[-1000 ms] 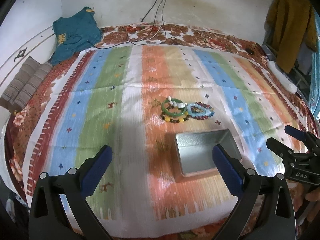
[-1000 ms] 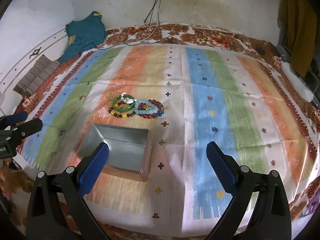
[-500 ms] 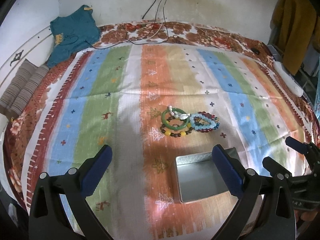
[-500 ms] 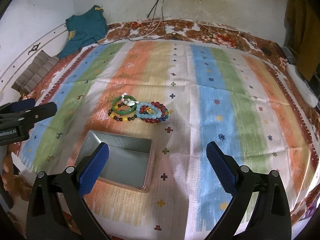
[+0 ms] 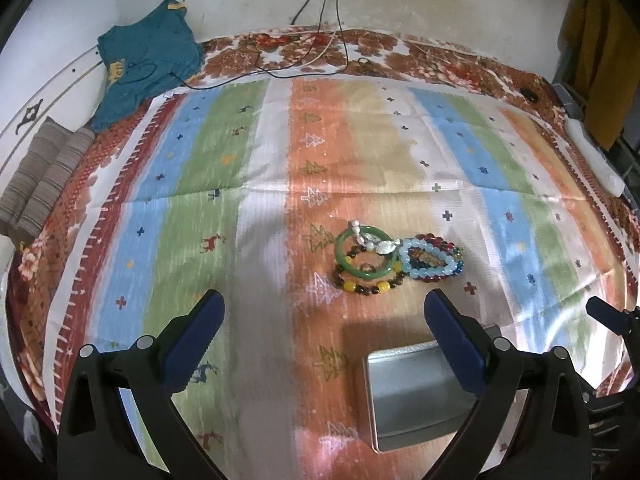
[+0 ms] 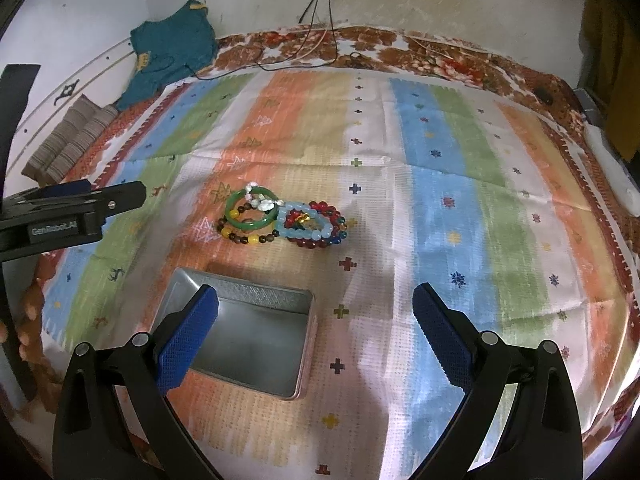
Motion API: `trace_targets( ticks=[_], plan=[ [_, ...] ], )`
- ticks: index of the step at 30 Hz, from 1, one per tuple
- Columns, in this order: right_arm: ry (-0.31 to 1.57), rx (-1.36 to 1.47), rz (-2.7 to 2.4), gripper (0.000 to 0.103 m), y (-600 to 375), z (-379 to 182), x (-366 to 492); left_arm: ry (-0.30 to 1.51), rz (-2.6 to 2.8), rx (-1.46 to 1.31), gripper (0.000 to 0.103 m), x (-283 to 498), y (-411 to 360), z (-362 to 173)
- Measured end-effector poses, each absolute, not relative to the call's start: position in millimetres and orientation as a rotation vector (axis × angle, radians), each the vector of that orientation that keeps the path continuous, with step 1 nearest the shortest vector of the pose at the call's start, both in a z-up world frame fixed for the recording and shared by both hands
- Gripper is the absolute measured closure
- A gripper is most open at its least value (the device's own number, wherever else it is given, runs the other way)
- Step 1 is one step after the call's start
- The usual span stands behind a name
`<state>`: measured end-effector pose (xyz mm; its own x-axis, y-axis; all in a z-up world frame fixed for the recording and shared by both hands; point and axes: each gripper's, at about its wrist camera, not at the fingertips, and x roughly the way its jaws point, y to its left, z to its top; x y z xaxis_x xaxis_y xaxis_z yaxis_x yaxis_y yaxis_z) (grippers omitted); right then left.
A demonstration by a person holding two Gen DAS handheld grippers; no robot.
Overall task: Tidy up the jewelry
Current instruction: 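Move both tools toward the bracelet pile beside the silver tin, then lower both open tools over the bracelet pile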
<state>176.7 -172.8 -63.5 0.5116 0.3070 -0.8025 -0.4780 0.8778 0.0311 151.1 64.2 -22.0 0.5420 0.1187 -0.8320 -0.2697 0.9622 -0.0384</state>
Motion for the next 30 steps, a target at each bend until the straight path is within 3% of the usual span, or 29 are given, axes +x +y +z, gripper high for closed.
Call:
trace_targets(
  ticks=[30],
  plan=[
    [1.04,-0.182,0.409,0.004,-147.1,-90.2,231.0,1.063,0.25,-0.199,0.006,227.8,95.6,-70.2]
  ],
)
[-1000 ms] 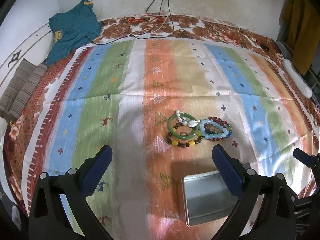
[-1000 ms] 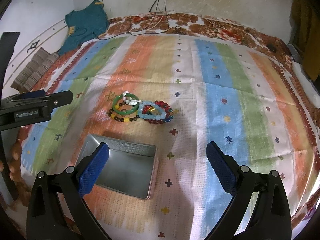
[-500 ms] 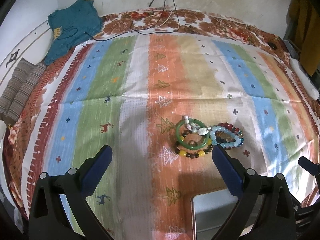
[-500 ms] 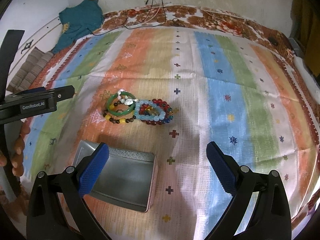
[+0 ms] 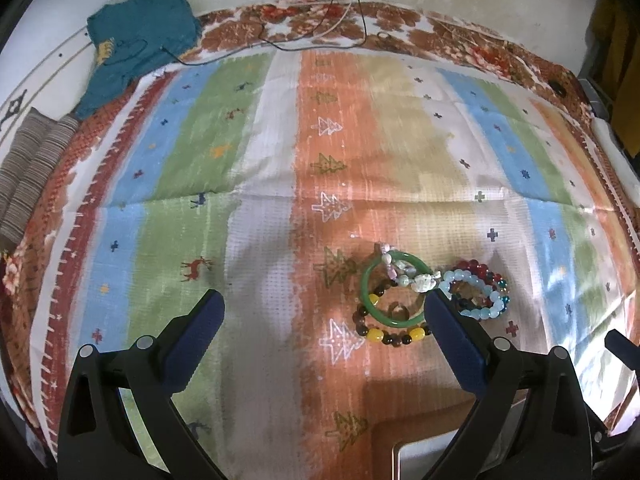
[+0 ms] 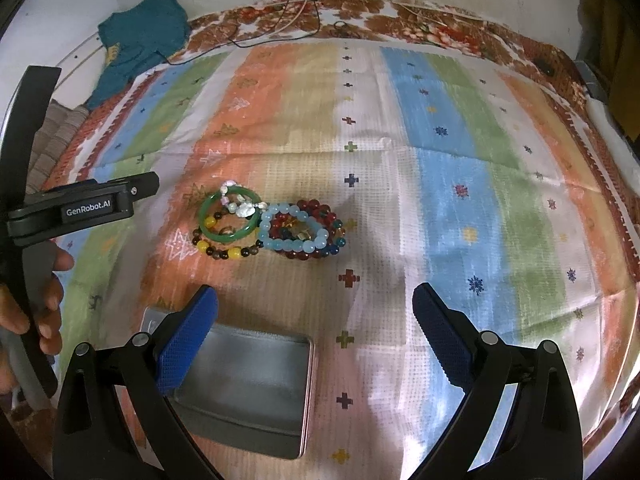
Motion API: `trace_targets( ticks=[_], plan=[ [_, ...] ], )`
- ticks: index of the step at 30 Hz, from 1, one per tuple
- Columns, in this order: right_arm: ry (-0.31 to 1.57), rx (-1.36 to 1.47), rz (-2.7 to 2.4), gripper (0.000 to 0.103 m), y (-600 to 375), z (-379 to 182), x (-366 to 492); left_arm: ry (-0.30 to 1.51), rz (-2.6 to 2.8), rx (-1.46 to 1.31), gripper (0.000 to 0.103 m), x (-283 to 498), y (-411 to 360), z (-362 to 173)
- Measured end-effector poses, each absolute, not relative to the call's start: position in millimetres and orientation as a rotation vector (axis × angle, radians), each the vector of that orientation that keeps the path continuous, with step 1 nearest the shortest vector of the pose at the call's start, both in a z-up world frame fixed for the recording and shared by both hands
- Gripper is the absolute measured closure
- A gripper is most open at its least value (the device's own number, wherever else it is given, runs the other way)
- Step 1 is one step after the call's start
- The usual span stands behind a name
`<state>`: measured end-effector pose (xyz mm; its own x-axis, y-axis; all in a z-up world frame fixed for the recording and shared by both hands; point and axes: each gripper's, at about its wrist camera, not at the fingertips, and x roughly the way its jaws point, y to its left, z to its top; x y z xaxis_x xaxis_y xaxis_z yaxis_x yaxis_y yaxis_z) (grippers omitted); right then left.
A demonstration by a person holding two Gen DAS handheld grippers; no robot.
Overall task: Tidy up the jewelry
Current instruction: 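Lower both open tools over the bracelet pile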
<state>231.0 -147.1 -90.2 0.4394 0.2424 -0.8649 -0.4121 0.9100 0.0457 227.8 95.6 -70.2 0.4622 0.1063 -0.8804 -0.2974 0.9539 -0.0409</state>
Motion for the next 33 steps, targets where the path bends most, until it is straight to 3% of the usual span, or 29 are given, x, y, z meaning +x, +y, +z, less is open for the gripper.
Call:
trace_targets(
  ticks=[18,21,22,23,30,33],
  plan=[
    [1.139,-0.134,0.375,0.005,-133.4,-120.2,266.2,1.138,0.156,-0.215,0.006,263.9,88.5,-100.9],
    [1.156,-0.13,0.375,0.005,-127.5,-125.9,272.5,1.149,0.138,-0.201,0.011,271.9,84.0,-105.0],
    [1.161,-0.133,0.377,0.014,-125.7,-127.7,274.3,1.154,0.129,-0.195,0.014,274.6,82.4,-106.8],
    [1.167,-0.136,0.378,0.017,-123.8,-129.4,275.5,1.161,0.12,-0.19,0.016,277.2,80.9,-109.0],
    [1.191,-0.135,0.368,0.017,-114.0,-141.7,289.2,1.204,0.091,-0.2,0.032,293.2,85.0,-126.3],
    [1.203,-0.13,0.363,0.026,-113.2,-146.0,294.0,1.221,0.082,-0.211,0.04,298.9,87.6,-132.0]
  ],
)
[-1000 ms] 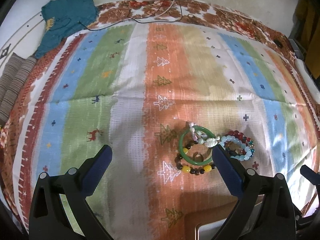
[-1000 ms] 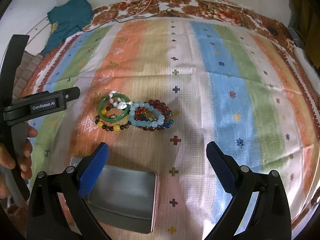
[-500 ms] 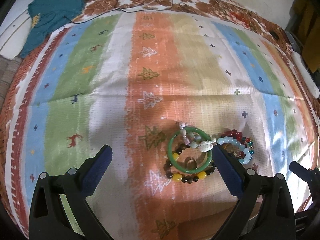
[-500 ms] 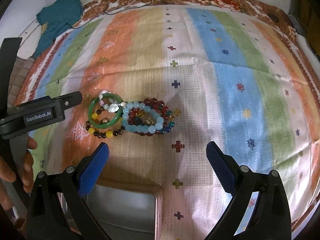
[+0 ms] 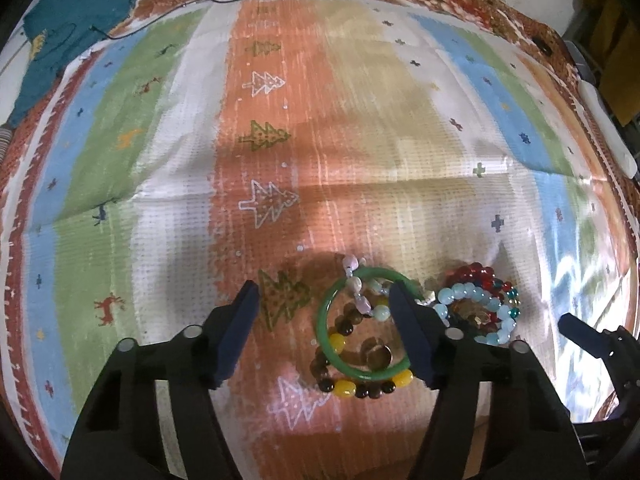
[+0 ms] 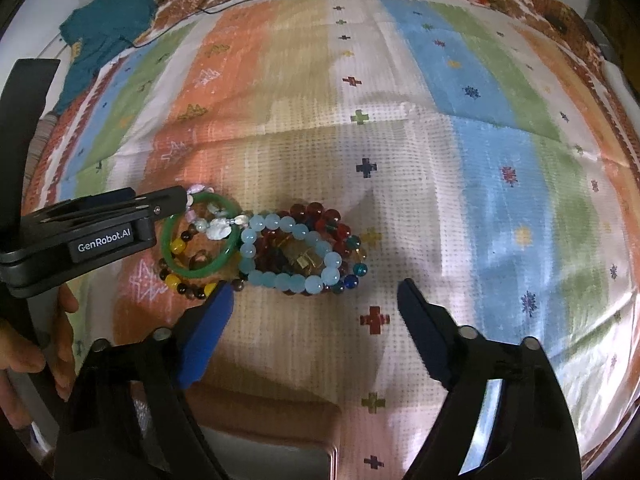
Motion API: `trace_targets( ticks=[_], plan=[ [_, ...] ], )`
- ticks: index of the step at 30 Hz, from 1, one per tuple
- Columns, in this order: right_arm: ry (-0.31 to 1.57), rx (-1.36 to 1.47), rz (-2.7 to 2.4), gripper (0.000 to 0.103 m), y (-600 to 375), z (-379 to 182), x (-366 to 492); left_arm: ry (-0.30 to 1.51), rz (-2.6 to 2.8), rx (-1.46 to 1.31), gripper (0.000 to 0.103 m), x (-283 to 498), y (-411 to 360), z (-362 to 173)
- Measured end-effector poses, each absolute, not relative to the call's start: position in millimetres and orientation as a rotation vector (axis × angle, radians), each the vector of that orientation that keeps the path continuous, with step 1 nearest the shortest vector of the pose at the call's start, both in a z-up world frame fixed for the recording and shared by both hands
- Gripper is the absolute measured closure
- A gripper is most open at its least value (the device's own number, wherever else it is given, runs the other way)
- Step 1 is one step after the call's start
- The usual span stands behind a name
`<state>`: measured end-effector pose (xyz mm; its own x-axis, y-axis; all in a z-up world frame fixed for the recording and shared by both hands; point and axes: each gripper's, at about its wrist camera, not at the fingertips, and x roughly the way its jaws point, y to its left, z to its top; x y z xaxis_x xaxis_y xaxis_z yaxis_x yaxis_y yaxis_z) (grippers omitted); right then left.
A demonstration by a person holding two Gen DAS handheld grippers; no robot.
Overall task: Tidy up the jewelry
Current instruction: 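Lower both open tools over the bracelet pile, then grasp the light blue bead bracelet with the right tool while the left grasps the pink-white bracelet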
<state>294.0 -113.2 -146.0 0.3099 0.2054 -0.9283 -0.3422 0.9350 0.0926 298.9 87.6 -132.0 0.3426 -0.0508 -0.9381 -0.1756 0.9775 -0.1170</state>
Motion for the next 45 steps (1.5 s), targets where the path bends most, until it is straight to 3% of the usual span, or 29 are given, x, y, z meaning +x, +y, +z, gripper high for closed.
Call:
trace_targets(
  ticks=[6,14,16,21,26,30,35,45],
  plan=[
    [1.236,-0.125,0.358,0.043,-109.7,-157.9,303.9,1.23,0.059,-0.205,0.047,310.0,82.6,-137.3],
    [1.254,-0.112,0.353,0.06,-107.1,-164.9,311.2,1.246,0.036,-0.2,0.069,315.2,73.7,-144.7],
    [1.263,-0.107,0.353,0.066,-106.6,-167.1,312.8,1.255,0.036,-0.198,0.071,315.9,73.0,-147.9],
    [1.278,-0.105,0.351,0.07,-105.7,-172.7,315.3,1.263,0.039,-0.192,0.074,317.1,72.3,-154.4],
    [1.293,-0.108,0.349,0.078,-106.3,-178.1,316.8,1.257,0.037,-0.194,0.085,318.2,72.6,-154.8],
    [1.3,-0.099,0.371,0.09,-104.8,-178.3,316.8,1.255,0.037,-0.176,0.088,317.6,71.1,-156.3],
    [1.29,-0.11,0.372,0.091,-103.7,-176.7,317.2,1.243,0.042,-0.169,0.094,315.9,70.9,-152.8],
    [1.242,-0.119,0.385,0.091,-108.6,-157.9,312.2,1.209,0.061,-0.171,0.094,307.7,77.1,-136.1]
  ],
)
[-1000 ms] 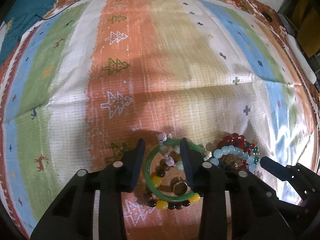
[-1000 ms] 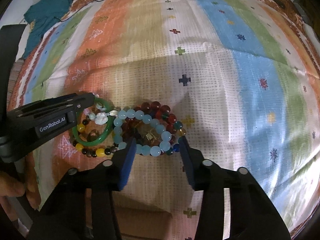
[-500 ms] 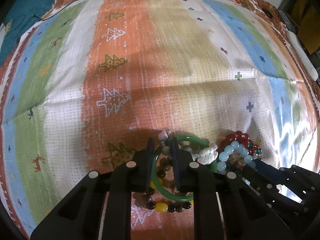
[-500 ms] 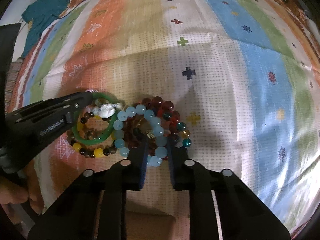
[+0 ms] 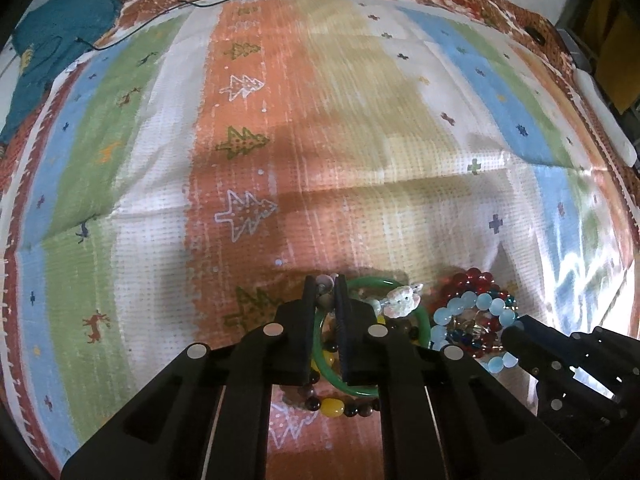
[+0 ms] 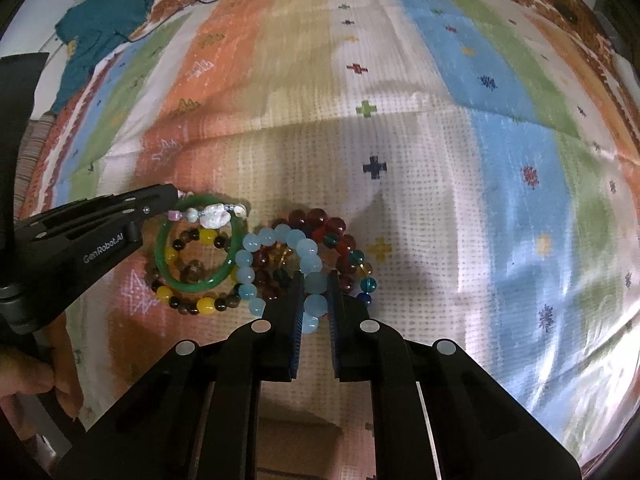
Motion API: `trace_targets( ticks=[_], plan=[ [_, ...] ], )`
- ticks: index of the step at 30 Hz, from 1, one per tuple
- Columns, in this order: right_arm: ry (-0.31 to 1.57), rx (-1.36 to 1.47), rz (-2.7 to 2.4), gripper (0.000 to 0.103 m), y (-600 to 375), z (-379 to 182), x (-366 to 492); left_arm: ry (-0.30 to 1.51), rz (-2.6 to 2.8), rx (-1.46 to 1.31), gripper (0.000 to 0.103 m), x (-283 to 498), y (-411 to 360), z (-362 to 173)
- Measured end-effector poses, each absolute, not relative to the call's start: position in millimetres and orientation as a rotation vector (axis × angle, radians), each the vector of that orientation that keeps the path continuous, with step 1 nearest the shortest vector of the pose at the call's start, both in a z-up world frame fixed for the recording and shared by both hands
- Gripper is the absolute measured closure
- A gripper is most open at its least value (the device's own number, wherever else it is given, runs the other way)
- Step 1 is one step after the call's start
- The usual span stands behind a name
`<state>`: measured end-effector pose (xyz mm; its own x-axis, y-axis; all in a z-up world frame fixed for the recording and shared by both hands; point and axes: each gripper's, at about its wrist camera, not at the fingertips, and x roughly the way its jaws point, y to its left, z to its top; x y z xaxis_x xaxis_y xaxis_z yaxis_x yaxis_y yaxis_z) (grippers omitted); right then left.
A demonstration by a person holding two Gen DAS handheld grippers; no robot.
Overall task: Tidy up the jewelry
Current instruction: 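Grasp the light blue bead bracelet with the right tool while the left grasps the pink-white bracelet, then carry both bracelets over the silver tin and open both tools to drop them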
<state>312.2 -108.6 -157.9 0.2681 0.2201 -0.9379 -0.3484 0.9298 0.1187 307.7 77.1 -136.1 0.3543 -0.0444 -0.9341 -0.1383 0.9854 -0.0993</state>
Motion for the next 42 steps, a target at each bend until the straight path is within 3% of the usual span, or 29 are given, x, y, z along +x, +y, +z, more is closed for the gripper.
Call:
trace_targets(
  ticks=[17,42],
  plan=[
    [1.109,-0.213,0.395,0.091,-110.4,-118.2,289.3,1.088,0.072,-0.16,0.094,285.0,68.3,-76.9],
    [0.896,-0.218,0.47,0.091,-134.0,-57.3,229.6,0.929,0.026,-0.156,0.094,191.9,36.7,-2.6]
  ],
)
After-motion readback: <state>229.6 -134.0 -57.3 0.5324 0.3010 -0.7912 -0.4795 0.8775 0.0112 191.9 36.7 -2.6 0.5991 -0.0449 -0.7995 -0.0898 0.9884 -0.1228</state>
